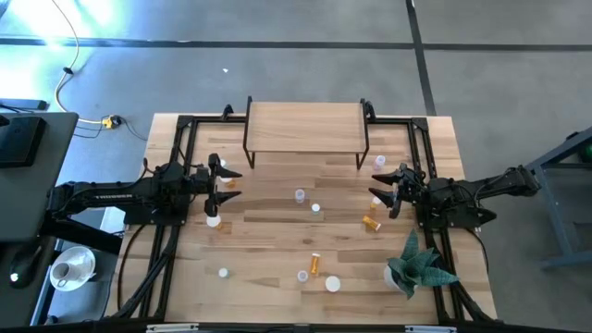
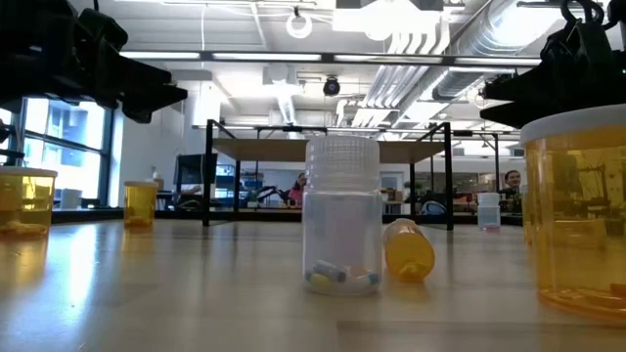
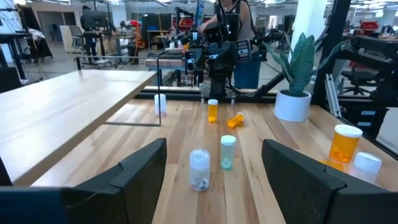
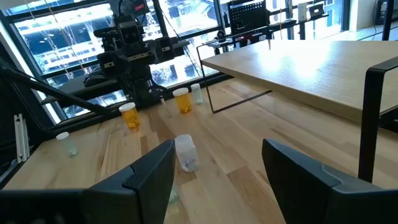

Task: Pick and place medicine bottles onto shelf by color
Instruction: Put the top left large orange pill bottle on the shelf

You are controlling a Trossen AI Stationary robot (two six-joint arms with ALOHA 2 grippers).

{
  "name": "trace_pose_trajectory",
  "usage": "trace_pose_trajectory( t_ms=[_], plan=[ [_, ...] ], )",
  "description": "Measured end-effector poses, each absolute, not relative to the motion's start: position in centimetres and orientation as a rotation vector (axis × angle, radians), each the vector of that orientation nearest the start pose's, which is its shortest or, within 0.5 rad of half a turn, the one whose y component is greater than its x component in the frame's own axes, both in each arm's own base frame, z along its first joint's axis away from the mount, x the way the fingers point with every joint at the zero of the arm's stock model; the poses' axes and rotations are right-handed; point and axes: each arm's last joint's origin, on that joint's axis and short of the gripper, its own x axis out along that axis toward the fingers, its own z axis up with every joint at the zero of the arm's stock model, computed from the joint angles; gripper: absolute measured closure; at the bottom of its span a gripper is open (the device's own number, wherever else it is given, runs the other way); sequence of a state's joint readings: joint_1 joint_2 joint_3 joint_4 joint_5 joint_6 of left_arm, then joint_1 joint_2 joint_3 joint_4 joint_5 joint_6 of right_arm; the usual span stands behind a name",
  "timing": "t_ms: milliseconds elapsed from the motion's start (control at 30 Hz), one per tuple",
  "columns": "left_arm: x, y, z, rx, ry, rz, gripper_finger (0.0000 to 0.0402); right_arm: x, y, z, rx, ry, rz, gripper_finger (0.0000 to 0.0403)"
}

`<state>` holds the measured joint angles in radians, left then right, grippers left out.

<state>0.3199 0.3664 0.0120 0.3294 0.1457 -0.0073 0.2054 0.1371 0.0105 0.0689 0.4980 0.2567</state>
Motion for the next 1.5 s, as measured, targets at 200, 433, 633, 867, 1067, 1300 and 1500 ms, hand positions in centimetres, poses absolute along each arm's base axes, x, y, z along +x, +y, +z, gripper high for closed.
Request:
trace_pose_trajectory(
  t_ms=[200, 433, 633, 867, 1067, 1300, 1500],
  plan=[
    [11.6, 3.4, 16.7, -0.012, 0.02, 0.176, 0.0147, 10.3, 0.7, 16.3, 0.235, 0.017, -0.297, 0.0171],
    [11.6, 3.4, 16.7, -0.066, 0.014, 0.175, 0.0147, 10.3, 0.7, 16.3, 0.235, 0.017, -0.297, 0.0171],
    [11.6, 3.4, 16.7, -0.072, 0.015, 0.176, 0.0147, 10.3, 0.7, 16.3, 0.235, 0.016, -0.297, 0.0171],
    [11.5, 3.5, 16.6, -0.023, 0.032, 0.214, 0.0141, 10.3, 0.7, 16.3, 0.235, 0.016, -0.297, 0.0171],
    [11.5, 3.7, 16.0, -0.039, 0.093, 0.294, 0.0103, 10.3, 0.7, 16.3, 0.235, 0.017, -0.297, 0.0171],
    [11.5, 4.0, 15.0, -0.048, 0.189, 0.377, 0.0053, 10.3, 0.7, 16.3, 0.235, 0.016, -0.297, 0.0171],
    [11.4, 4.3, 15.0, -0.088, 0.182, 0.504, 0.0037, 10.3, 0.7, 16.3, 0.235, 0.016, -0.297, 0.0171]
  ],
)
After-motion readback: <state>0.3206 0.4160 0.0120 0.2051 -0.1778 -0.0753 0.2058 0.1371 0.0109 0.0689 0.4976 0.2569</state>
